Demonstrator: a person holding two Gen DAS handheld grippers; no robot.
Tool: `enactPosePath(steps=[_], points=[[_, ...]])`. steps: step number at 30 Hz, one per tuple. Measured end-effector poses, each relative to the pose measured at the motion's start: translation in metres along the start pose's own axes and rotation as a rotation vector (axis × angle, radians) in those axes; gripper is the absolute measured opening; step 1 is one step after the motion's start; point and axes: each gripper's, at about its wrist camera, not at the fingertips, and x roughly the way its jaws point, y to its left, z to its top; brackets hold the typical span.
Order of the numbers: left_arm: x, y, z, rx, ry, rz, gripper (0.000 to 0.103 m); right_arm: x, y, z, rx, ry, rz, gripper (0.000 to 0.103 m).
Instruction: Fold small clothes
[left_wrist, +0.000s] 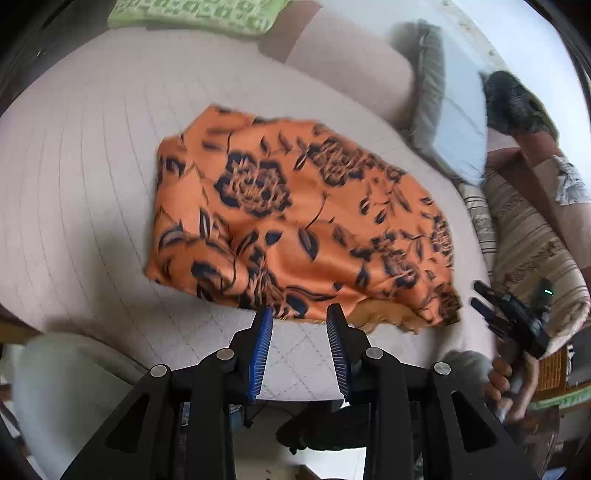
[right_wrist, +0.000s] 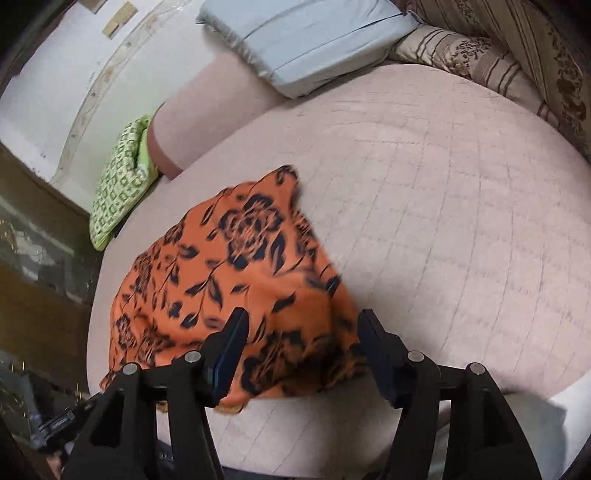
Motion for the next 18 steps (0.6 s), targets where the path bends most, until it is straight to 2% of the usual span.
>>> enactPosePath(steps=[2,3,5,7,8,11,13,14,16,18], points=[[-0.017,0.010,0.010,-0.015,-0.045,-0.037,0.041,0.012,-0.002,0.009,-0.016,0.035,0.011,0.064],[-0.019,0.017,0.019,-0.027,-0.071,-0.007,0.047,0.023,0.001,0.013,-0.035,0.061,0.007,0.064],[-0.020,0.031,0.033,-0.051,-0.101,0.095,0.046,0.033,-0.002,0.012,-0.052,0.078,-0.020,0.063],[-0.012,0.039,0.045,-0.050,-0.116,0.129,0.047,0.035,0.002,0.008,-0.053,0.076,-0.006,0.063],[-0.005,0.049,0.055,-0.088,-0.112,0.173,0.047,0.031,0.008,0.006,-0.061,0.059,0.028,0.063],[0.013,0.074,0.069,-0.208,-0.109,0.184,0.047,0.016,0.035,0.003,-0.124,0.008,0.061,0.065],[0.029,0.097,0.070,-0.307,-0.079,0.233,0.045,0.013,0.060,0.004,-0.178,0.012,0.093,0.069],[0.035,0.103,0.068,-0.335,-0.069,0.229,0.045,0.012,0.073,0.005,-0.200,0.021,0.116,0.070],[0.036,0.114,0.054,-0.402,-0.089,0.136,0.045,0.016,0.102,0.005,-0.252,0.050,0.167,0.070],[0.035,0.118,0.045,-0.420,-0.086,0.111,0.045,0.025,0.130,0.003,-0.299,0.081,0.206,0.070]])
